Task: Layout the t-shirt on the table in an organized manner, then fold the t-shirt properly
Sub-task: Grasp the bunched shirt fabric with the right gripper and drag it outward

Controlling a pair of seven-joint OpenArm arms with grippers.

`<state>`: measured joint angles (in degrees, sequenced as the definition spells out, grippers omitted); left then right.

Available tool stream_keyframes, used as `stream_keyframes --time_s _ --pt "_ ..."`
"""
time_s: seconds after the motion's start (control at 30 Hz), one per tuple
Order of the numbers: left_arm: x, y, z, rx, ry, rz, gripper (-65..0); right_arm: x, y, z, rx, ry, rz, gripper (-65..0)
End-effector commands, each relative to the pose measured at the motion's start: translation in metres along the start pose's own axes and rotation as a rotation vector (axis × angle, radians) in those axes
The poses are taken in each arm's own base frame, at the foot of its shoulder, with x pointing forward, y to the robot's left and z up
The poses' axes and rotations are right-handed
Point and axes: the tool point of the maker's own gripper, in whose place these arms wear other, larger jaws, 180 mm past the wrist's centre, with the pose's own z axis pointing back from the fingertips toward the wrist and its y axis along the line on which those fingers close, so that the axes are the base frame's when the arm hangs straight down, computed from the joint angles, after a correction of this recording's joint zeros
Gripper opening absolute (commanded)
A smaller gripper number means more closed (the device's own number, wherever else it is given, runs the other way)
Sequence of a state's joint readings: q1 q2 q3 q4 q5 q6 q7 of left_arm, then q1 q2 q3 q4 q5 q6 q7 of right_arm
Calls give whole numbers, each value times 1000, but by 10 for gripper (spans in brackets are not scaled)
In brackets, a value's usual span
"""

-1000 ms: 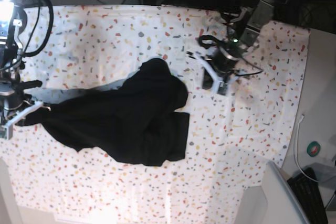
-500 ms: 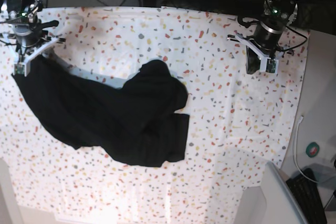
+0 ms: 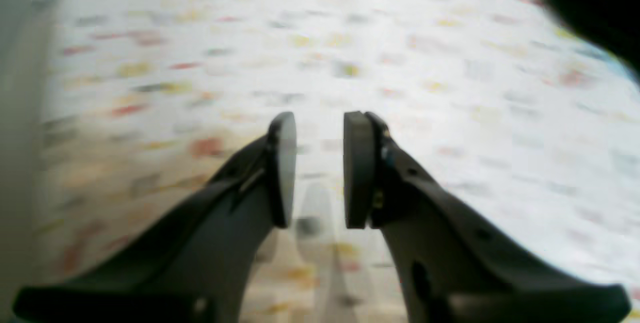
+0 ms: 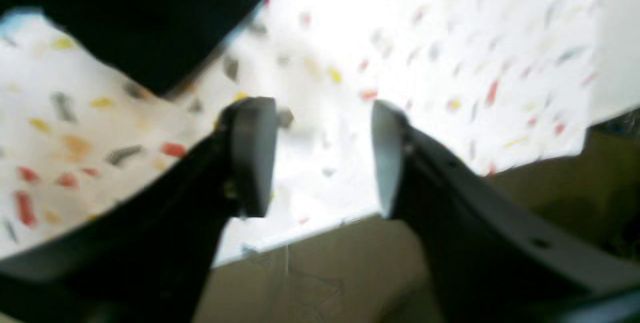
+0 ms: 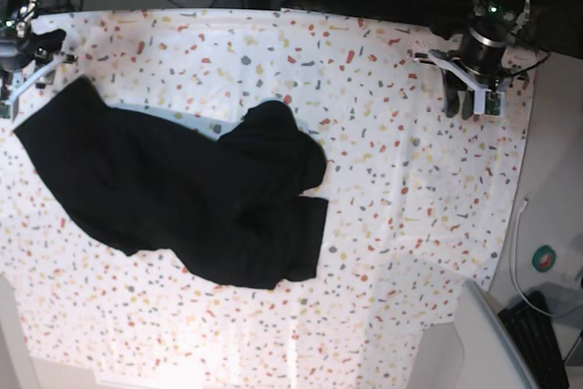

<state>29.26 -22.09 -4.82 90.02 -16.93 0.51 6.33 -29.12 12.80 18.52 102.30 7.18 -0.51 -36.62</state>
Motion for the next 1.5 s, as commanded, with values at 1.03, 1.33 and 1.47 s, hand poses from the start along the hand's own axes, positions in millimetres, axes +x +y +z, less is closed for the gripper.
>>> stream_keyframes --time_s 1.03,1.33,1.47 --pt "-28 92 57 330 6 150 -650 187 300 -21 628 -109 154 -336" --pt "-26 97 56 339 0 148 -650 161 307 10 728 -117 140 -650" --pt "-20 100 52 343 -15 145 -650 126 299 56 789 -127 135 -650"
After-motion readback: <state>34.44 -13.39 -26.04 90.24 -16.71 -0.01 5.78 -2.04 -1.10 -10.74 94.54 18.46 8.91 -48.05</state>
